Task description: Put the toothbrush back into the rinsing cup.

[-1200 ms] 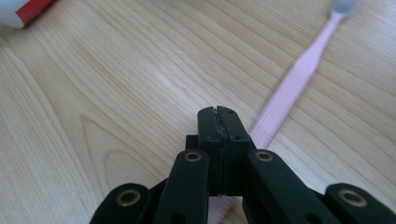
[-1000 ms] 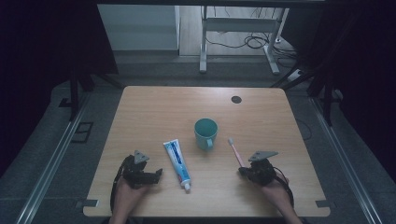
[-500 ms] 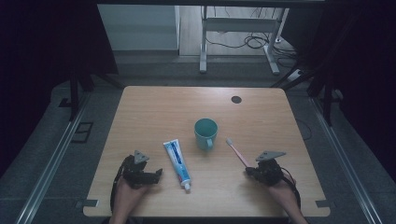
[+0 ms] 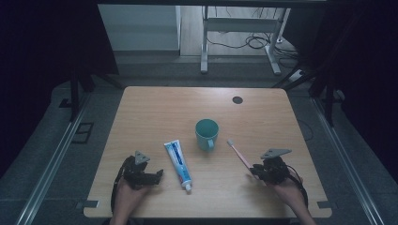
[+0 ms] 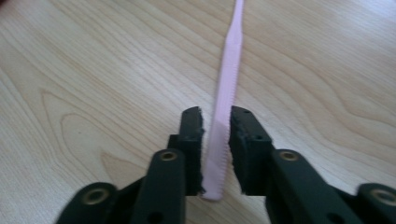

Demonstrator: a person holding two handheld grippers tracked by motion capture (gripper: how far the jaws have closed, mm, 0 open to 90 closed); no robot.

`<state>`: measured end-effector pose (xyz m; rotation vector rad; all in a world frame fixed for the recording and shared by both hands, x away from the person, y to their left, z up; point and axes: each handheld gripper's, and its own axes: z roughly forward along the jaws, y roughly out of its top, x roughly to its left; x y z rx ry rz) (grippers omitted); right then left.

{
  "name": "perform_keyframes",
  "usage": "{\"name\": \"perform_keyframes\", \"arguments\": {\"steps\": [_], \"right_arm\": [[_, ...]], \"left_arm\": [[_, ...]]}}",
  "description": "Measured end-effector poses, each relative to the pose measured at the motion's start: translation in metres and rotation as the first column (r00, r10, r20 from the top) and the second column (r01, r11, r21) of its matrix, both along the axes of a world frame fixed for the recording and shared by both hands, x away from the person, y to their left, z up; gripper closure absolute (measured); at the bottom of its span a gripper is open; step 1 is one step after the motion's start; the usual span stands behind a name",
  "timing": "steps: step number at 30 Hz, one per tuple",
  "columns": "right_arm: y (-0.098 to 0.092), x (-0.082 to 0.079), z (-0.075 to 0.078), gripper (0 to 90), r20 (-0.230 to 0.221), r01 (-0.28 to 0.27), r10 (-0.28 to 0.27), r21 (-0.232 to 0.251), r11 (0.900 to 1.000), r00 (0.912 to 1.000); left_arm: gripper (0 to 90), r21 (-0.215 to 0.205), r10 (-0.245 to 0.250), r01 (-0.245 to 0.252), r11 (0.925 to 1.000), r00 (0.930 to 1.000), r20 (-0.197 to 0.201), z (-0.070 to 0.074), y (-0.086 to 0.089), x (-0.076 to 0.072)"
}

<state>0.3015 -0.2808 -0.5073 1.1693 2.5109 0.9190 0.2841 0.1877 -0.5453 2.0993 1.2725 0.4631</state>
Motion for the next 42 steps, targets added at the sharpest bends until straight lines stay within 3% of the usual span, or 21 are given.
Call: {"name": "perform_keyframes", "arguments": {"steps": [10,17,21,29,42], "right_arm": [[-0.007,0.014,0.01,48.7,-0.071,0.028,-0.028,0.0,1.0,0.9971],[-0.005,0.028,0.013,43.1,-0.132,0.022,-0.024,-0.02,1.0,0.991],[0.0,0.036,0.013,40.0,-0.161,0.014,-0.023,-0.057,0.998,0.9866],[0.011,0.05,0.018,40.4,-0.207,-0.004,-0.022,-0.128,0.992,0.9782],[0.036,0.073,0.019,53.9,-0.309,-0.084,0.004,-0.248,0.965,0.9511]], "left_arm": [[5.6,-0.003,0.003,-0.003,1.0,1.0,-0.001,0.0,0.0,0.0],[5.6,-0.003,0.003,-0.003,1.0,1.0,-0.001,0.0,0.0,0.0],[5.6,-0.003,0.003,-0.003,1.0,1.0,-0.002,0.0,0.0,0.0],[5.6,-0.003,0.003,-0.003,1.0,1.0,-0.002,0.0,0.0,0.0],[5.6,-0.003,0.003,-0.003,1.0,1.0,-0.003,0.0,0.0,0.0]]}}
